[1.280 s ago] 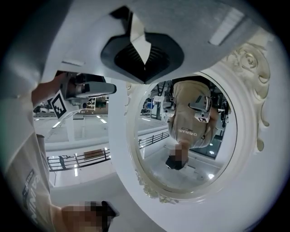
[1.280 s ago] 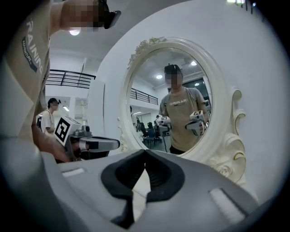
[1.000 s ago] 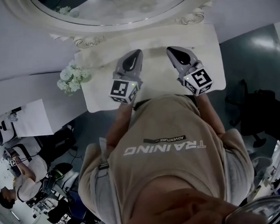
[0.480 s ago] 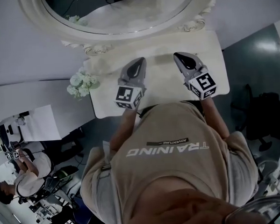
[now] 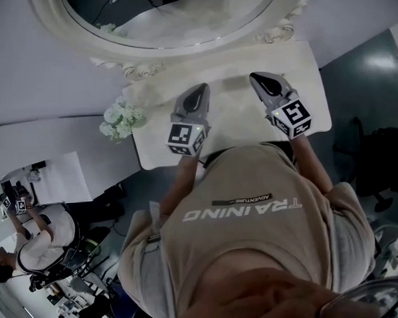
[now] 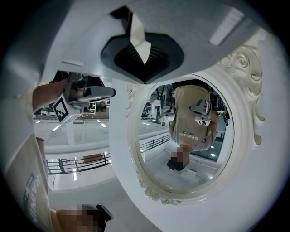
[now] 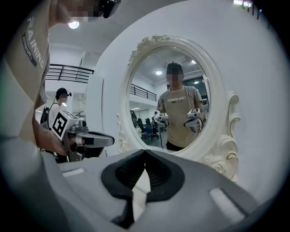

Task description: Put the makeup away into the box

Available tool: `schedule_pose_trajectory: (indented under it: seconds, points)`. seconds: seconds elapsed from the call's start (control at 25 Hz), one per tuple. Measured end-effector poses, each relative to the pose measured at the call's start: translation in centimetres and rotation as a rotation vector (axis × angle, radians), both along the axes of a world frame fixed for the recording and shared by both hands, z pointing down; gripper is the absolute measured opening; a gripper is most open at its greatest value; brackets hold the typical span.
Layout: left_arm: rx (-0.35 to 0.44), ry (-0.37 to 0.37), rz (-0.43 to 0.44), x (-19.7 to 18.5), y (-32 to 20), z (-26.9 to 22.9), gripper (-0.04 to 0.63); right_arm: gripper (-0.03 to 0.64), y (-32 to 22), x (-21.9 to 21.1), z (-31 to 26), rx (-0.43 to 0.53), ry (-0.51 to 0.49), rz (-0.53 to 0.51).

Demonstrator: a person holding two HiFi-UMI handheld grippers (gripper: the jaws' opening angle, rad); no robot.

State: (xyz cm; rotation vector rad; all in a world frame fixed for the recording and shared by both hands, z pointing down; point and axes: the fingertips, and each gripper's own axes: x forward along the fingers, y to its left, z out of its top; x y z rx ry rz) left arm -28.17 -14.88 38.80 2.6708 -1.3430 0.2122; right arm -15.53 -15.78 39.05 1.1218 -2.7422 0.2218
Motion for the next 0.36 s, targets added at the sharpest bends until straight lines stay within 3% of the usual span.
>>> schedule_pose_trajectory:
  seconds: [0.36]
  points:
    - [0.024,0.003,-0.008,-1.5,0.0,-0.3,0.008,0.003,0.6,-1.3,-0.2,0.029,0.027,0.001]
